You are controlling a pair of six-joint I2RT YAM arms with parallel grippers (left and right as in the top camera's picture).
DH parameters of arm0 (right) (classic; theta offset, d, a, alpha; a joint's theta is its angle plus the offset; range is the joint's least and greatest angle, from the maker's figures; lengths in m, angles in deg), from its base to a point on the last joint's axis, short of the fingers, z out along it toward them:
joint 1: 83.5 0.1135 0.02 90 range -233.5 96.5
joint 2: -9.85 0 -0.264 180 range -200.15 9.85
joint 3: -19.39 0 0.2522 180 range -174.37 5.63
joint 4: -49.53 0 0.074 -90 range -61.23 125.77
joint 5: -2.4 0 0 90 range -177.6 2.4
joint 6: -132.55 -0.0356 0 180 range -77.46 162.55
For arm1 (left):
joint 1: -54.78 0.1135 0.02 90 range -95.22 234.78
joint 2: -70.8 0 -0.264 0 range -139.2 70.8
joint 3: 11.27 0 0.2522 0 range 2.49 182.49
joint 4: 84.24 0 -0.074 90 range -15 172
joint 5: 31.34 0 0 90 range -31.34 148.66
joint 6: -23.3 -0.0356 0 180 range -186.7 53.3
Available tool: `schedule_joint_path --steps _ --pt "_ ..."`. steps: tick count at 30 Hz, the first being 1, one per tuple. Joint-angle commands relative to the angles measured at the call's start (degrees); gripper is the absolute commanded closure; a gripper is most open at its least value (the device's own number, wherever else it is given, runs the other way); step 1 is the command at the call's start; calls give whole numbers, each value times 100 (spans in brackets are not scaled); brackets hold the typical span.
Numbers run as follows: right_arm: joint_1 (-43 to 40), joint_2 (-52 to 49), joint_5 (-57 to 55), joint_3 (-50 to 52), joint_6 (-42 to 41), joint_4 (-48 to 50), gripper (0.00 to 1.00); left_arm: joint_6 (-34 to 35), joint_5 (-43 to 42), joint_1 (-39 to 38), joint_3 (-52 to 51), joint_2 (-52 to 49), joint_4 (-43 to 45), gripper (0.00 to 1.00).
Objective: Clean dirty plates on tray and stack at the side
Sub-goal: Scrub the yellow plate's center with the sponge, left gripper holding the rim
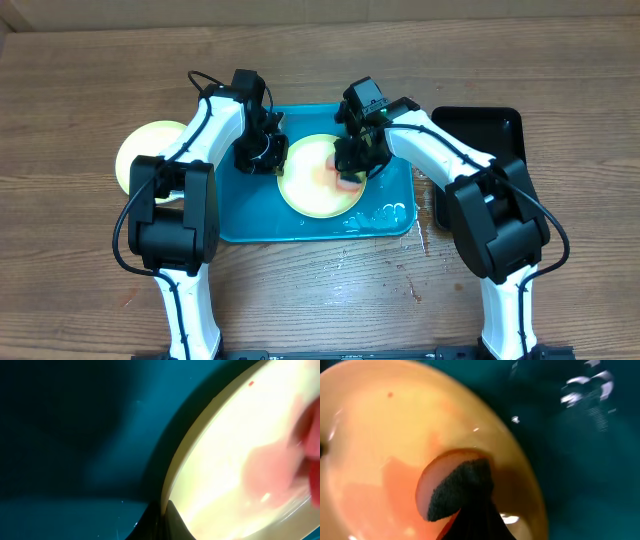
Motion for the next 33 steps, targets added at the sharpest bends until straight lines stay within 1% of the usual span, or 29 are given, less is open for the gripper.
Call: schedule_joint_path --steps 1,6,8,15,18,24,28,33 --pt "-2 28 -1480 17 48 136 96 -131 129 133 -24 114 -39 96" --pt "179 28 -1539 20 175 417 96 -131 127 133 -24 114 -31 96" --pt "264 28 -1320 22 175 520 96 -131 127 133 -24 114 -31 96" --pt "439 -98 264 199 44 968 96 -129 125 133 -24 114 -31 96" --pt "439 -330 627 199 -249 973 96 -131 125 133 -24 114 -33 96" --pt "452 -551 1801 199 -278 905 96 -131 81 133 -24 114 -20 96" --pt "483 -529 2736 197 72 841 96 -129 4 136 -24 114 24 96" --pt "470 -527 3053 184 494 389 96 -127 -17 133 -24 114 22 96"
